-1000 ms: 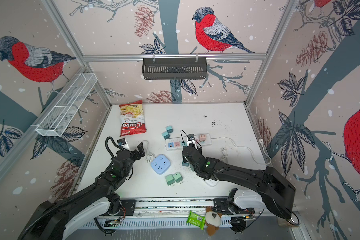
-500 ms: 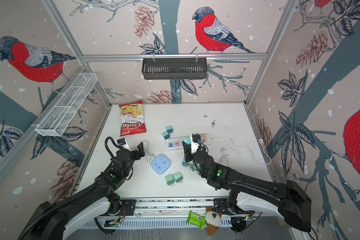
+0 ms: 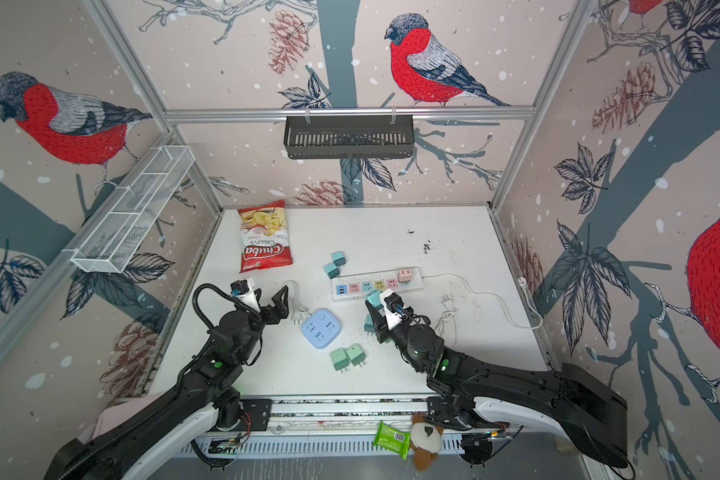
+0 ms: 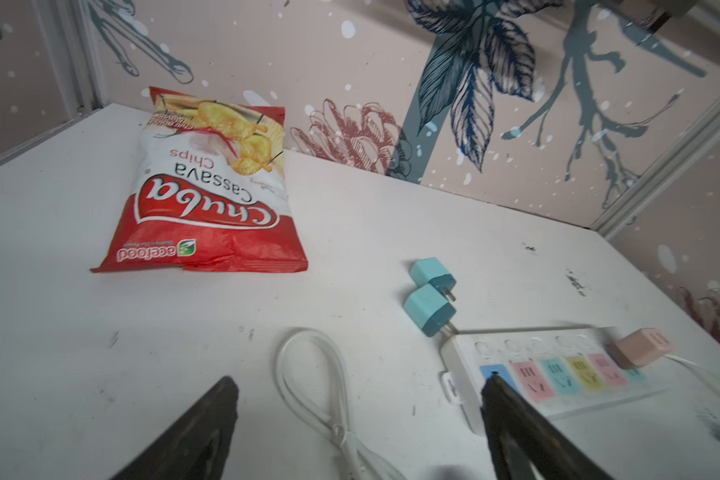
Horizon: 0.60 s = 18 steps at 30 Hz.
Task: Insert the plug
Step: 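Lift the teal adapter with the right gripper and carry it toward the left gripper, then grasp the teal adapter with the left gripper from the right gripper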
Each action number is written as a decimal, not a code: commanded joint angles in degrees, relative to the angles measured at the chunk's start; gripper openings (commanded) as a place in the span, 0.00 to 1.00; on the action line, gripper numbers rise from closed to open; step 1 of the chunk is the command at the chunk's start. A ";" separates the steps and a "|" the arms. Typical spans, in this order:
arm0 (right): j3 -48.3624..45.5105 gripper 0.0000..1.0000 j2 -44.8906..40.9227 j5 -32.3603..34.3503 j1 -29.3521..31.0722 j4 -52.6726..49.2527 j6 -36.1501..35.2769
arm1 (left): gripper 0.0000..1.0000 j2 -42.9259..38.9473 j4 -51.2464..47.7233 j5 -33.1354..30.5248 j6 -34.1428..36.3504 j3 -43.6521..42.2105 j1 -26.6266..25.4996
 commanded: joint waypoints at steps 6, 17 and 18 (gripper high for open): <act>-1.58 0.04 -1.74 -3.65 0.45 5.93 -2.16 | 0.86 -9.54 -4.11 27.51 -0.28 4.24 0.03; 0.09 0.04 1.39 -2.71 6.63 7.90 -3.92 | 0.81 -8.04 -2.02 37.42 -3.32 8.16 -9.72; 0.37 0.04 2.00 -1.98 7.61 8.19 -4.33 | 0.81 -7.19 -2.49 37.35 -3.34 8.86 -11.08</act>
